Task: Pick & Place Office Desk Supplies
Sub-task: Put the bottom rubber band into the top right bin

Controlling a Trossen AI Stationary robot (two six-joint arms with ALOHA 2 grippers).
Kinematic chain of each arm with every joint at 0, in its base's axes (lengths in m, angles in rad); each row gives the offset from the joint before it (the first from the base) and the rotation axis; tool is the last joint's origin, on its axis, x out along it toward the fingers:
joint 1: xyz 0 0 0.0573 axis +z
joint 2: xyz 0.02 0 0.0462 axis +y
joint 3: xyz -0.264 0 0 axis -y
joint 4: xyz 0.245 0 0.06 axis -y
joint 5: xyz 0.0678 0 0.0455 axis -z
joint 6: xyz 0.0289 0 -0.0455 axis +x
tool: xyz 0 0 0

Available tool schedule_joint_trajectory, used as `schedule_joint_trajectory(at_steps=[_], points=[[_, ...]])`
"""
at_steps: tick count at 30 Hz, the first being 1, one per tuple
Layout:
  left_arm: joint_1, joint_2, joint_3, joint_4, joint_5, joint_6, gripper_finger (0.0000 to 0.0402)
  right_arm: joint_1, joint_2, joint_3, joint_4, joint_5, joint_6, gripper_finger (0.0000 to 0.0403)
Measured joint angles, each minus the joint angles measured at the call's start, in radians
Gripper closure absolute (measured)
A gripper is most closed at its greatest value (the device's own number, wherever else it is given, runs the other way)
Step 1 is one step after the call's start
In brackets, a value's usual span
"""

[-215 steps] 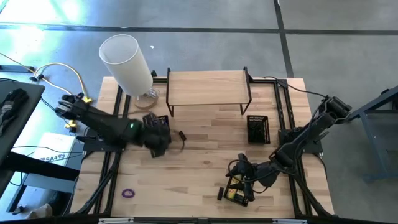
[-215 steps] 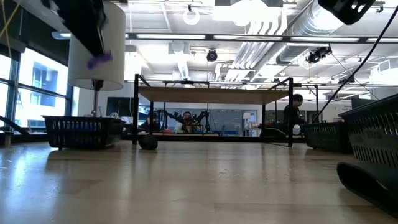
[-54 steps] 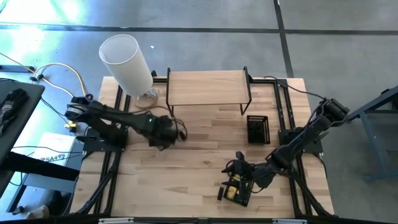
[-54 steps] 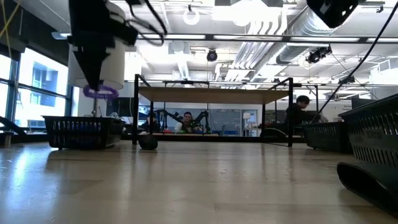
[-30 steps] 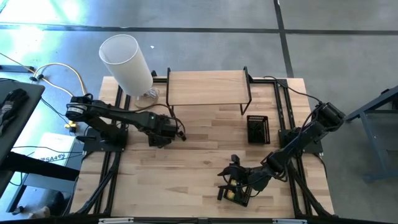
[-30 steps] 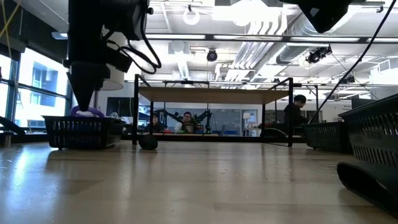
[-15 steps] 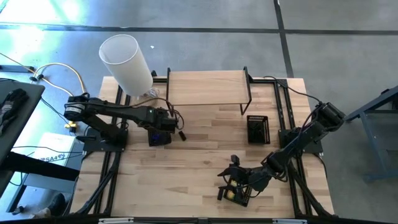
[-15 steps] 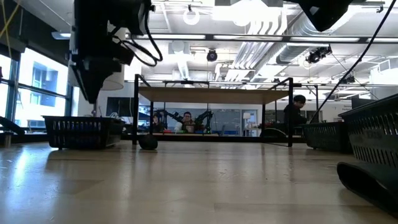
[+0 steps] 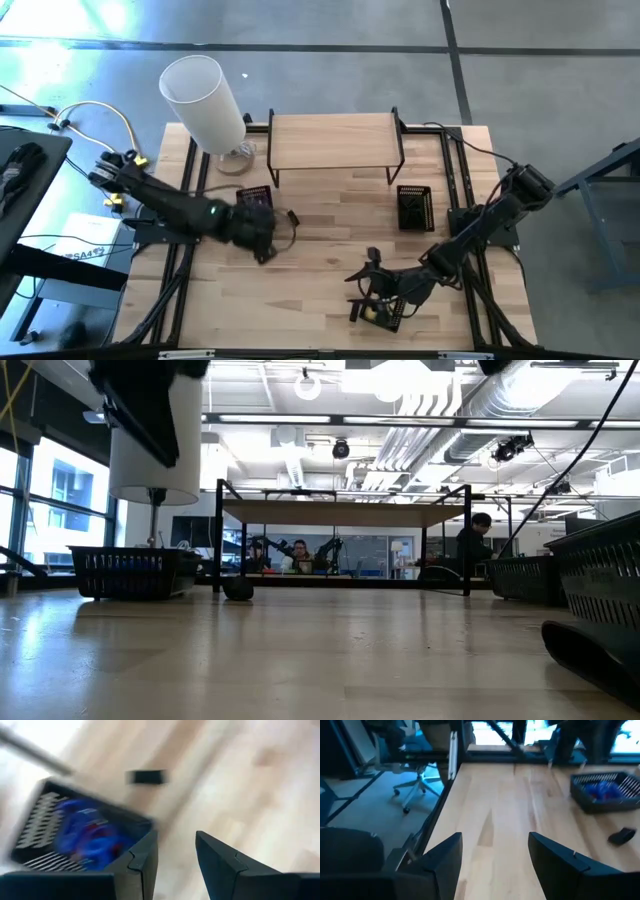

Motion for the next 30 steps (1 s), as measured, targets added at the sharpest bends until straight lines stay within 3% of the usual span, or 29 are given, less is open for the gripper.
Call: schedule_joint_trajectory(at_steps=[3, 7, 13, 22, 25, 30], points=[[-0.099, 0.017, 0.000, 0.102, -0.028, 0.002, 0.0277, -0.016, 0.000, 0.067, -0.109, -0.004, -0.025, 0.0188], [-0.226, 0.046, 0.000, 0.197, -0.114, 0.000, 0.0277, -0.020, 0.013, 0.238, -0.418, -0.004, 0.020, 0.0188], [-0.350, 0.106, 0.000, 0.249, -0.255, -0.044, 0.0277, -0.015, 0.154, 0.545, -0.803, -0.078, 0.085, 0.0188], [-0.391, 0.171, 0.000, 0.249, -0.283, -0.084, 0.0277, -0.032, 0.498, 1.016, -1.300, -0.234, 0.152, 0.0188], [-0.398, 0.179, 0.000, 0.249, -0.282, -0.087, 0.0277, -0.040, 0.575, 1.089, -1.382, -0.281, 0.151, 0.0188], [-0.400, 0.179, 0.000, 0.251, -0.282, -0.087, 0.0277, -0.050, 0.637, 1.099, -1.393, -0.338, 0.130, 0.0188]])
